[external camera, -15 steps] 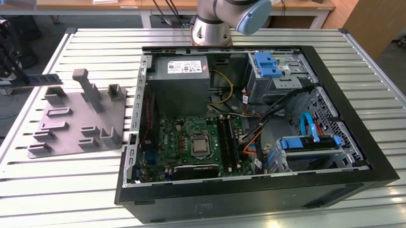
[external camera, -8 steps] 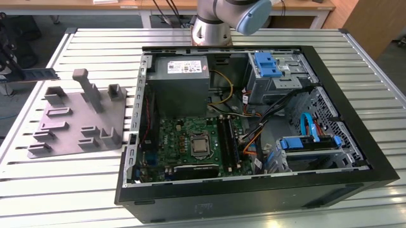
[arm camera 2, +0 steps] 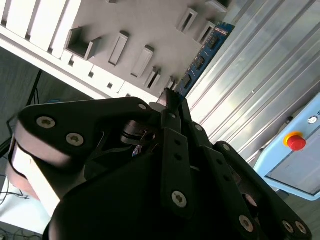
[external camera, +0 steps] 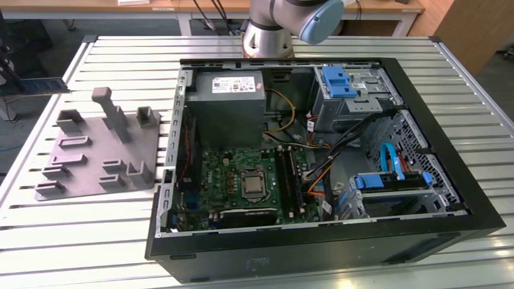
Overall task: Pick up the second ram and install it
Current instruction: 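Pick up the second ram and move it above second insertion slot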
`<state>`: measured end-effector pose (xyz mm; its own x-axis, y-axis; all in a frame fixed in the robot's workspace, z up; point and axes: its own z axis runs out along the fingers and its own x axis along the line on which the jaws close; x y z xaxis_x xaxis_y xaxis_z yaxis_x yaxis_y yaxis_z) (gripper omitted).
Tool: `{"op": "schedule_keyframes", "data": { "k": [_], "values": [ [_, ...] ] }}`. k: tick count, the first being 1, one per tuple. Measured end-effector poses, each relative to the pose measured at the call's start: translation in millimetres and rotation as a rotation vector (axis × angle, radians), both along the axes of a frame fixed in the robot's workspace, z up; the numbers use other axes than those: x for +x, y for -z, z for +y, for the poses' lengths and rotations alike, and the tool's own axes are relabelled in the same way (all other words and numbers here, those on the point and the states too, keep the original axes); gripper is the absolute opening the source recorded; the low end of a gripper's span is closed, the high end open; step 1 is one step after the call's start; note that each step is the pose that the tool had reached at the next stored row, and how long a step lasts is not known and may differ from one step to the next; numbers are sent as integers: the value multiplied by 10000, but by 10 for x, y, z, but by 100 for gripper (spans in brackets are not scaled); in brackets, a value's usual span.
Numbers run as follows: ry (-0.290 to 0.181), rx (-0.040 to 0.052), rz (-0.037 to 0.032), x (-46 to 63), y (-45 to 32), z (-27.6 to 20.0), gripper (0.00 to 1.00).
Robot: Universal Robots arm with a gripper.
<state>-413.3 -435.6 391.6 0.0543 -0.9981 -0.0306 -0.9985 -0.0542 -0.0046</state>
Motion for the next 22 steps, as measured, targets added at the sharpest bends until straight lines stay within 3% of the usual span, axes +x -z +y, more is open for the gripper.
{"op": "schedule_keyframes", "data": {
  "k": [22],
  "values": [
    [0, 58, -1, 0, -408, 0, 14]
  ]
}}
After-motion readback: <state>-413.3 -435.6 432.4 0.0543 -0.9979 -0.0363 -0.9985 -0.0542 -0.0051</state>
